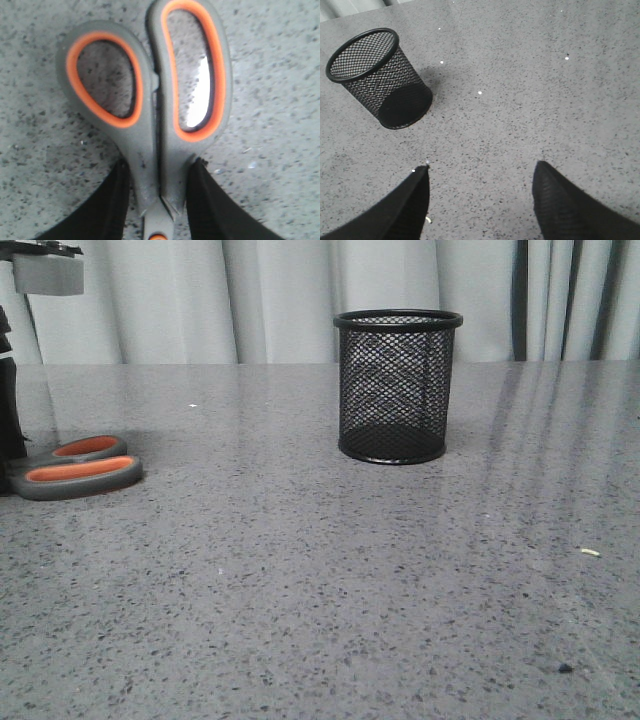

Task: Put scissors into bucket

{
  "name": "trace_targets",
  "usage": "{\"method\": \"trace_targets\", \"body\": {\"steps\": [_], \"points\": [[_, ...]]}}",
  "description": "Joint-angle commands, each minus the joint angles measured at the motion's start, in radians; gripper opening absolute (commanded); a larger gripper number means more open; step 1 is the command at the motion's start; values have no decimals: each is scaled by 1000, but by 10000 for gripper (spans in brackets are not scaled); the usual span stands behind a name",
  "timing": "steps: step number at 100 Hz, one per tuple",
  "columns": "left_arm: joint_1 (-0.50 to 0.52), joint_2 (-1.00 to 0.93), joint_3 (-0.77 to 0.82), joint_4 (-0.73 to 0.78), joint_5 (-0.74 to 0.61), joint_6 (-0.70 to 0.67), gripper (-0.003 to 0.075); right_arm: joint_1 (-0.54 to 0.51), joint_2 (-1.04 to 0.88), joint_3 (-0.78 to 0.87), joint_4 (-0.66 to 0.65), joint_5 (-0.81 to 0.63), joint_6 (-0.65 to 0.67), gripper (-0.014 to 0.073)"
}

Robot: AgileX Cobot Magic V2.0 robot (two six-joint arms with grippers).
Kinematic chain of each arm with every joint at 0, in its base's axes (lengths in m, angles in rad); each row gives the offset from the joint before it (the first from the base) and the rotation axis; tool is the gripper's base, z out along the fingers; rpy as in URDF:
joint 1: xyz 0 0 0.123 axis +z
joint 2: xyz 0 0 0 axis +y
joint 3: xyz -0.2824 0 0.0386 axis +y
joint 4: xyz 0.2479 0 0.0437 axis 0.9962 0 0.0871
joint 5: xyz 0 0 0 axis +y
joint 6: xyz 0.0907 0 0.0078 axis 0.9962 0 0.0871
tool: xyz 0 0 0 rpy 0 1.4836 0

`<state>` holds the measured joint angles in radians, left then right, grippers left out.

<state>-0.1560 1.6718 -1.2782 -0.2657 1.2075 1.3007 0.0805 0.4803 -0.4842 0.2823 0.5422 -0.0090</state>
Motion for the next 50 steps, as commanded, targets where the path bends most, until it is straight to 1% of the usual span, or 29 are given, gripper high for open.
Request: {"method": "trace_targets", "body": {"steps": [1, 15, 19, 22, 26, 29, 39, 41, 46, 50], "points": [[-4, -81, -22, -59, 28, -10, 1, 3, 14, -25, 47, -66, -7, 405], [-4, -162, -22, -123, -59, -10, -8, 16, 14, -38, 147, -68, -12, 405], [-4, -187, -22, -149, -88, -10, -8, 27, 14, -49, 189, -68, -50, 405], [-4, -214, -22, -169, -107, -10, -8, 40, 14, -57, 234, -68, -94, 405], [-4, -242, -22, -202, -125, -10, -8, 61, 14, -72, 345, -68, -193, 405], [-6, -270, -22, -220, -138, -10, -8, 78, 14, -83, 404, -72, -241, 405], [-39, -354, -22, -266, -178, -8, -8, 140, 26, -128, 721, -66, -511, 405], [-52, -371, -22, -266, -185, -8, -8, 153, 32, -139, 775, -62, -541, 405], [-89, -410, -22, -266, -201, -8, -8, 182, 63, -169, 861, -48, -623, 405], [-126, -439, -22, -266, -216, -6, -8, 205, 89, -198, 889, -35, -639, 407]]}}
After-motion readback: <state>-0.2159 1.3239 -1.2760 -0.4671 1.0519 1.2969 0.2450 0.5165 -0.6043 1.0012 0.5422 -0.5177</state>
